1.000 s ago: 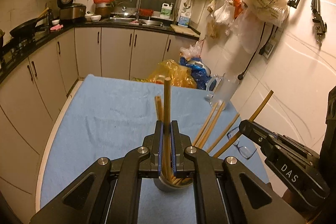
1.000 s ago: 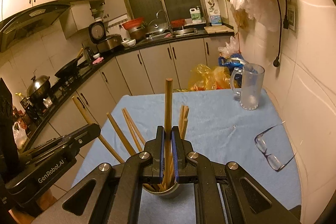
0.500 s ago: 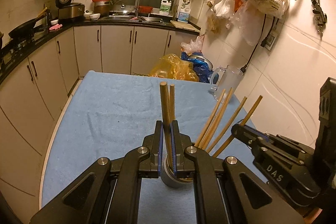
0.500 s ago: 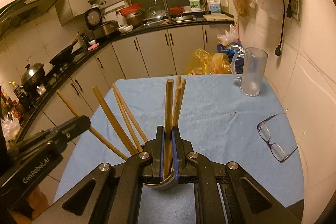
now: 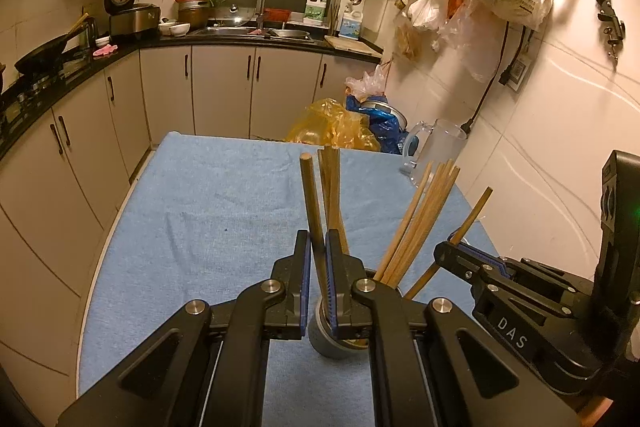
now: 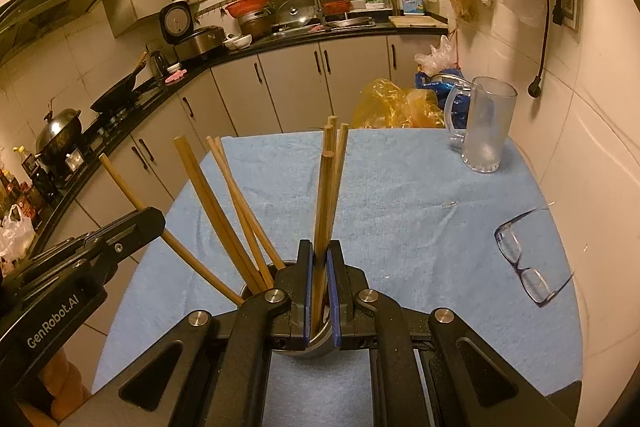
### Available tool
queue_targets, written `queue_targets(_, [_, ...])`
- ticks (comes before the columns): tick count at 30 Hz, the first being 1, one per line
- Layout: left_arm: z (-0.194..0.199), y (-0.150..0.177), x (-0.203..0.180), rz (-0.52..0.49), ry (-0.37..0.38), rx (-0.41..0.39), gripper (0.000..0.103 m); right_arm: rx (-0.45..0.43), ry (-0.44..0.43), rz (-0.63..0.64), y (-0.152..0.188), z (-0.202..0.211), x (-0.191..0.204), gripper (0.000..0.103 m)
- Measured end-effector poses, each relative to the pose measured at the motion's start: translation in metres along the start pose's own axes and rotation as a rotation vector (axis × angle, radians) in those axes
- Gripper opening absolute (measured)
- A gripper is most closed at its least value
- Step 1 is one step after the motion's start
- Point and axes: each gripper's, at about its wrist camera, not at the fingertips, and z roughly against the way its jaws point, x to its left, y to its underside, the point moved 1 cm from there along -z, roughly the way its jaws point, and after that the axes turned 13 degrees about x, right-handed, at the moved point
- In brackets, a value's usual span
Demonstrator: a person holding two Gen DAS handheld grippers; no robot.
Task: Organize utensils
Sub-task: 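Lower both chopsticks into the holder and push them down, then open both grippers and pull them back from the holder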
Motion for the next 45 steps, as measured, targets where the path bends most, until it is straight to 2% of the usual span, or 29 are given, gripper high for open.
queue_targets(19, [-0.007,0.001,0.004,0.009,0.0,0.012,0.007,0.021,-0.023,-0.023,-0.002,0.0,-0.007,0.009])
queue_targets(23, [-0.005,0.001,0.005,0.011,-0.006,0.013,0.007,0.009,-0.029,-0.04,0.001,0.014,-0.009,0.024])
queue_targets(27, [0.003,0.001,0.011,0.027,0.0,0.0,0.009,-0.021,-0.029,-0.059,0.003,0.035,-0.015,0.034])
queue_targets(29, [0.01,0.0,0.012,0.038,-0.005,-0.004,0.023,-0.038,-0.023,-0.073,0.005,0.047,-0.018,0.038])
queue_targets(31, [0.021,0.003,0.016,0.047,-0.005,-0.027,0.028,-0.049,-0.012,-0.078,0.007,0.057,-0.02,0.044])
queue_targets(33, [0.034,0.005,0.018,0.045,-0.018,-0.048,0.033,-0.06,0.003,-0.086,0.01,0.068,-0.022,0.055])
queue_targets(36, [0.055,0.011,0.022,0.052,-0.027,-0.075,0.047,-0.066,0.02,-0.096,0.018,0.081,-0.024,0.064])
queue_targets(38, [0.069,0.017,0.024,0.051,-0.042,-0.078,0.062,-0.063,0.027,-0.104,0.025,0.089,-0.023,0.067])
queue_targets(43, [0.096,0.043,0.029,0.013,-0.121,-0.061,0.081,-0.058,0.088,-0.092,0.044,0.107,-0.017,0.077])
queue_targets(45, [0.103,0.053,0.03,0.002,-0.154,-0.052,0.087,-0.049,0.123,-0.069,0.057,0.111,-0.012,0.085])
